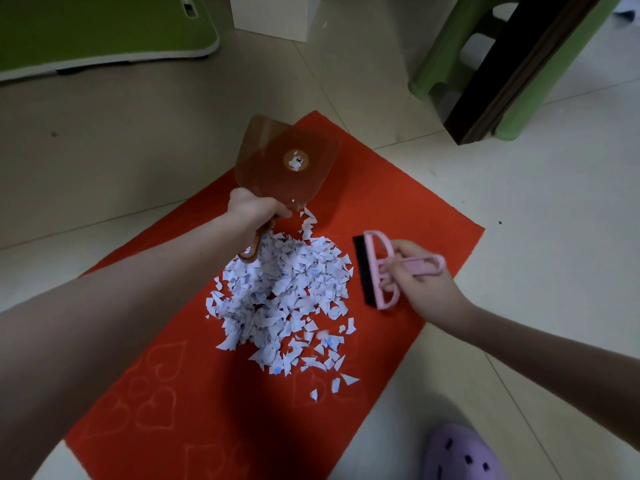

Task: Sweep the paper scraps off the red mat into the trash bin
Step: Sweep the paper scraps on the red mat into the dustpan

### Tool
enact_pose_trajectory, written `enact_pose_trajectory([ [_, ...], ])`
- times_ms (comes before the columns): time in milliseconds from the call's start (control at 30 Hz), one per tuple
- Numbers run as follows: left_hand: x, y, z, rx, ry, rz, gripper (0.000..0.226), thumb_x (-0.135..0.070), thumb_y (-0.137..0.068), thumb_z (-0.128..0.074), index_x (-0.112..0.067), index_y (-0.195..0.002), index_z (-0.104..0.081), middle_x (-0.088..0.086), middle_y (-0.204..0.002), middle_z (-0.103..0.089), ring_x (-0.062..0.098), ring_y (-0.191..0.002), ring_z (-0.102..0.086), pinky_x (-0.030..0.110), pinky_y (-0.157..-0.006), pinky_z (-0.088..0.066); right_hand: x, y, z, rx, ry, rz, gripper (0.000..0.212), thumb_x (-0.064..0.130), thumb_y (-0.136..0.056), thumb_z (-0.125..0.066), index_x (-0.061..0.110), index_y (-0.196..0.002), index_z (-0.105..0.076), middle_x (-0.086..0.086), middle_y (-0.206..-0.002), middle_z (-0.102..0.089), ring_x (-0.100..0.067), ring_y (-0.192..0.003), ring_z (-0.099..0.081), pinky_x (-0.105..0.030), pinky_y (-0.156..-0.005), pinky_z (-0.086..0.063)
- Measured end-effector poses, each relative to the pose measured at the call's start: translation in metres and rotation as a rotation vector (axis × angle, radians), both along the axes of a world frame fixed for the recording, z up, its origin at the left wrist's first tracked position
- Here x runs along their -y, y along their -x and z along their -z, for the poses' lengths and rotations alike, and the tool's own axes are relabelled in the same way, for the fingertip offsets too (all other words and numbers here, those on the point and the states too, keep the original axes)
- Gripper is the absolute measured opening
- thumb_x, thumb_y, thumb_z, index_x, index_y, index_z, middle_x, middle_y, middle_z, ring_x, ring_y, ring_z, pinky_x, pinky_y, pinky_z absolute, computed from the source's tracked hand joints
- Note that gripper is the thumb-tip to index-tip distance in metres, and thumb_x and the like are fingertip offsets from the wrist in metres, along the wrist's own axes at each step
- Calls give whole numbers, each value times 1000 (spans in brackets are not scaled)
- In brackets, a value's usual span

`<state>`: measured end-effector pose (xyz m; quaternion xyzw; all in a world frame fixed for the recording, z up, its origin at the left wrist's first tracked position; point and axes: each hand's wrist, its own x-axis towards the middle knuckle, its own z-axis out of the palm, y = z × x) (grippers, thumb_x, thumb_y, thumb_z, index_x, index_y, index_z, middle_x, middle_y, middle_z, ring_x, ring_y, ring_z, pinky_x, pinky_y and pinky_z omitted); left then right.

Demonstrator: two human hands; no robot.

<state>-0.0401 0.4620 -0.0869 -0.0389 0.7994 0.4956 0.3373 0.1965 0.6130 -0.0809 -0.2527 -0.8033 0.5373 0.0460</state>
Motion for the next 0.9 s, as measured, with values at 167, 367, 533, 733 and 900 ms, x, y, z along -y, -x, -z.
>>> enact_pose_trajectory([
  [167, -1, -2, 3, -7, -9, -14, 30, 2, -67, -78, -2, -87, -57, 9, -57, -51, 15, -39, -43, 24, -43, -39, -38, -11, 4, 161, -332, 170, 17, 22, -97, -46, 15, -92, -60, -16, -68, -66, -27, -62, -65, -30, -59, -50],
  [367, -4, -2, 4, -2, -6, -2, 32, 1, -67, -78, -2, -93, -59, 7, -60, -51, 15, -43, -44, 23, -41, -40, -23, -12, 5, 231, -322, 0, 36, 41, -92, -41, 12, -85, -60, -13, -65, -65, -23, -56, -61, -11, -52, -42],
  [533, -7, -3, 4, 11, -6, 11, 29, 1, -70, -76, -3, -89, -56, 7, -60, -50, 16, -45, -45, 23, -42, -39, -15, -1, -9, -23, 11, 34, 19, 5, -97, -46, 14, -105, -61, -5, -82, -67, -8, -65, -66, -16, -61, -52],
  [733, -5, -2, 5, 18, -17, 7, 26, 2, -71, -76, -4, -87, -56, 6, -61, -51, 13, -46, -46, 18, -38, -39, -45, 1, 2, 147, -432, 142, 17, 21, -98, -44, 15, -95, -60, -10, -71, -66, -25, -66, -63, -34, -59, -50],
  [900, -6, -3, 6, 15, -11, 10, 29, 1, -70, -77, -2, -93, -59, 6, -61, -52, 14, -45, -46, 18, -37, -39, -23, 8, 18, 157, -354, -95, 17, 21, -99, -45, 17, -87, -57, -8, -66, -61, -27, -59, -60, -39, -60, -51],
])
